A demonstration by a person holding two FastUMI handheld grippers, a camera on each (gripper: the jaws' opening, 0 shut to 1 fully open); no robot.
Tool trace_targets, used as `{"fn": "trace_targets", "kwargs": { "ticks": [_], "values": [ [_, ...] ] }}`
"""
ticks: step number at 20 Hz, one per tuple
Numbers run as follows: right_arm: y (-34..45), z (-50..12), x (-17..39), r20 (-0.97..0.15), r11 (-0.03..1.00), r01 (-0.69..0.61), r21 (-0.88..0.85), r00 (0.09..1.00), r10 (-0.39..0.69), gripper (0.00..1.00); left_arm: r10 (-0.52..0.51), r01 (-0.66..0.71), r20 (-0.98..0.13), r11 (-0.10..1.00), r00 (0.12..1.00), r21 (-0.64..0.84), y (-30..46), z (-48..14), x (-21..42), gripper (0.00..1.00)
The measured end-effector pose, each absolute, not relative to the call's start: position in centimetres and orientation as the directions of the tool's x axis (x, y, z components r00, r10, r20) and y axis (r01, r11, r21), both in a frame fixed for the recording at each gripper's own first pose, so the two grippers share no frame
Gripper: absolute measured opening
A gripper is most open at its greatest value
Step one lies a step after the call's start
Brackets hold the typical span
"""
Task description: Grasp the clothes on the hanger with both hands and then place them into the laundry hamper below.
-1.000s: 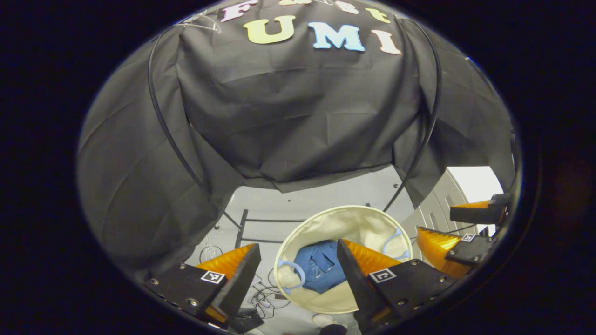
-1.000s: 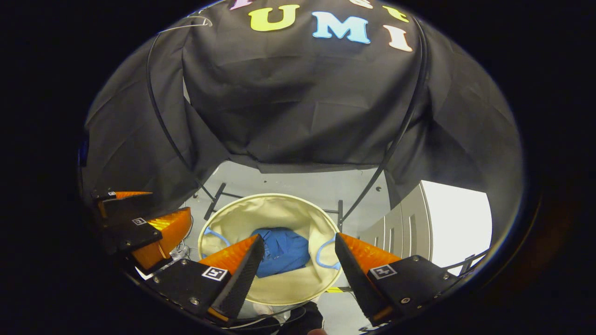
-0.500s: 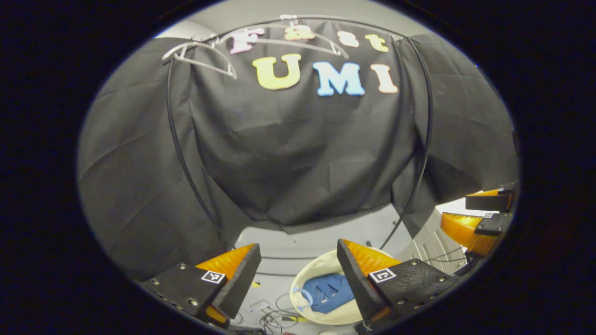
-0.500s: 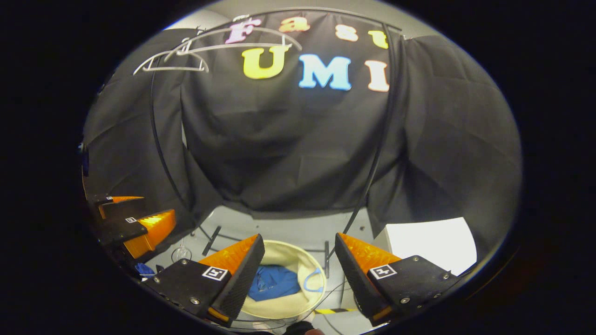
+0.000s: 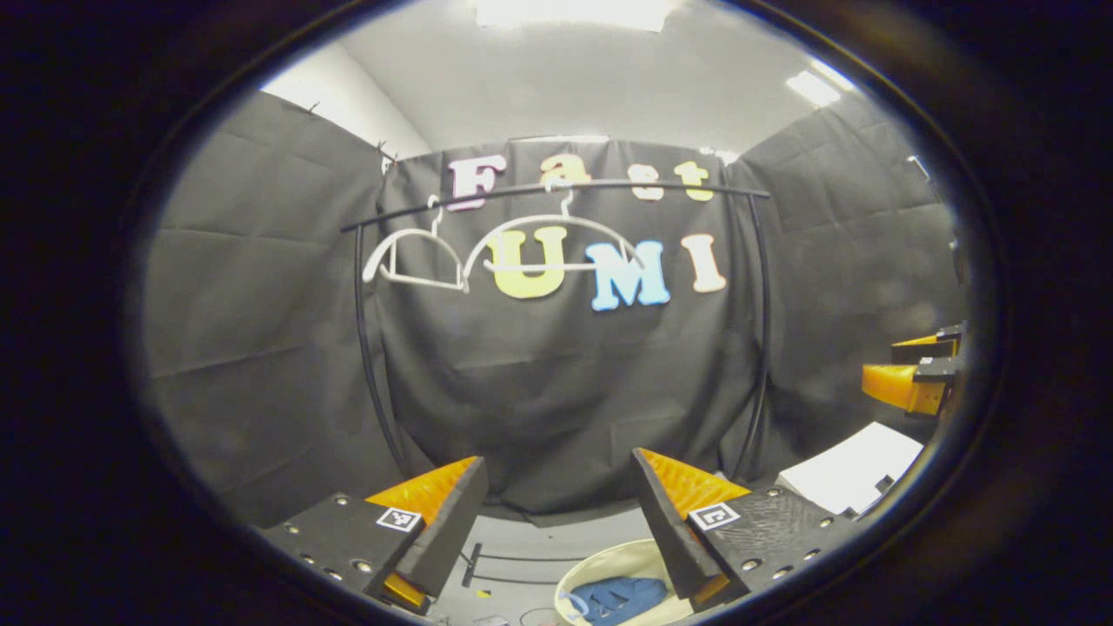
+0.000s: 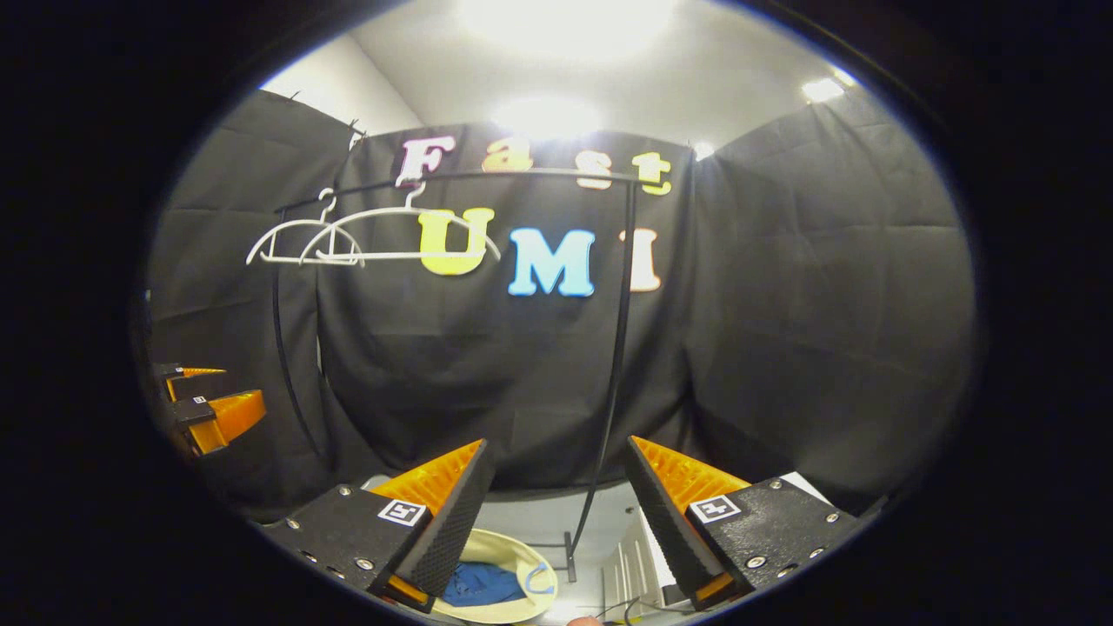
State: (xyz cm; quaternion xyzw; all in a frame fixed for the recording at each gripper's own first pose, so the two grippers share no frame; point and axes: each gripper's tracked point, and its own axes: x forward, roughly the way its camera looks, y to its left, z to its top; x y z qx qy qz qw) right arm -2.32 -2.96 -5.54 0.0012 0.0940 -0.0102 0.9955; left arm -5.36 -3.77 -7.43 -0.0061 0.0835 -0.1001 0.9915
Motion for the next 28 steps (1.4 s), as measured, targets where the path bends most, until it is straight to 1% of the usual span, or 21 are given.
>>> {"fn": "trace_targets", "kwargs": {
  "ticks": [1, 2, 3, 5, 7, 10, 13, 14, 16, 17, 21, 22, 23, 28],
  "values": [
    [-3.8, -4.2, -3.0, -0.159, 1.0, 0.022, 0.001, 0.987, -0.022, 0.94, -0.194, 0.194, -0.152, 0.981, 0.969, -0.018, -3.9, -5.6, -6.2, 0.94],
    [-4.6, -3.1, -3.9, -0.137, 1.0, 0.025, 0.001, 0.99, -0.025, 0.92, -0.185, 0.186, -0.143, 0.983, 0.972, -0.008, -4.0, -4.4, -6.8, 0.94],
    [-5.4, -2.2, -4.6, -0.118, 1.0, 0.024, 0.006, 0.993, -0.023, 0.94, -0.177, 0.178, -0.135, 0.984, 0.975, -0.002, -4.0, -3.4, -7.3, 0.94],
    [-6.4, -0.8, -6.1, -0.083, 0.999, 0.026, 0.019, 0.996, -0.025, 0.92, -0.161, 0.162, -0.113, 0.987, 0.98, -0.002, -3.9, -1.4, -8.6, 0.94],
    [-7.4, -0.1, -7.8, -0.052, 0.999, 0.026, 0.026, 0.998, -0.025, 0.92, -0.142, 0.143, -0.089, 0.99, 0.986, -0.001, -3.6, 0.2, -10.8, 0.94],
    [-8.2, -0.2, -10.0, -0.044, 0.999, 0.021, 0.038, 0.999, -0.02, 0.92, -0.116, 0.117, -0.058, 0.993, 0.992, 0.011, -4.0, 1.9, -13.8, 0.94],
    [-8.6, -0.3, -12.3, -0.045, 0.998, 0.017, 0.055, 0.999, -0.014, 0.94, -0.103, 0.104, -0.054, 0.994, 0.993, 0.026, -4.5, 2.1, -16.0, 0.94],
    [-8.8, -0.5, -12.7, -0.047, 0.998, 0.015, 0.06, 0.999, -0.012, 0.92, -0.098, 0.1, -0.056, 0.995, 0.994, 0.03, -4.6, 2.1, -16.6, 0.94],
    [-9.2, -0.5, -13.1, -0.05, 0.998, 0.014, 0.067, 0.999, -0.011, 0.94, -0.091, 0.093, -0.067, 0.995, 0.994, 0.025, -4.9, 1.7, -17.5, 0.94],
    [-9.6, -0.4, -13.2, -0.048, 0.997, 0.015, 0.069, 0.999, -0.012, 0.92, -0.086, 0.087, -0.064, 0.996, 0.994, 0.018, -4.9, 1.7, -17.7, 0.94],
    [-10.7, 0.0, -13.4, -0.034, 0.996, 0.026, 0.082, 0.999, -0.023, 0.92, -0.057, 0.057, -0.061, 0.998, 0.996, 0.001, -4.5, 1.8, -18.4, 0.94],
    [-11.1, -0.1, -13.4, -0.034, 0.996, 0.029, 0.081, 0.999, -0.026, 0.94, -0.049, 0.049, -0.057, 0.999, 0.997, 0.0, -4.3, 1.9, -18.6, 0.94],
    [-11.2, -0.2, -13.5, -0.037, 0.996, 0.032, 0.08, 0.999, -0.029, 0.92, -0.045, 0.045, -0.054, 0.999, 0.998, 0.002, -4.2, 1.9, -18.8, 0.94],
    [-12.2, -0.7, -13.1, -0.049, 0.996, 0.045, 0.082, 0.998, -0.041, 0.94, -0.03, 0.031, -0.052, 0.999, 0.998, 0.01, -4.1, 1.7, -18.7, 0.94]
  ]
}}
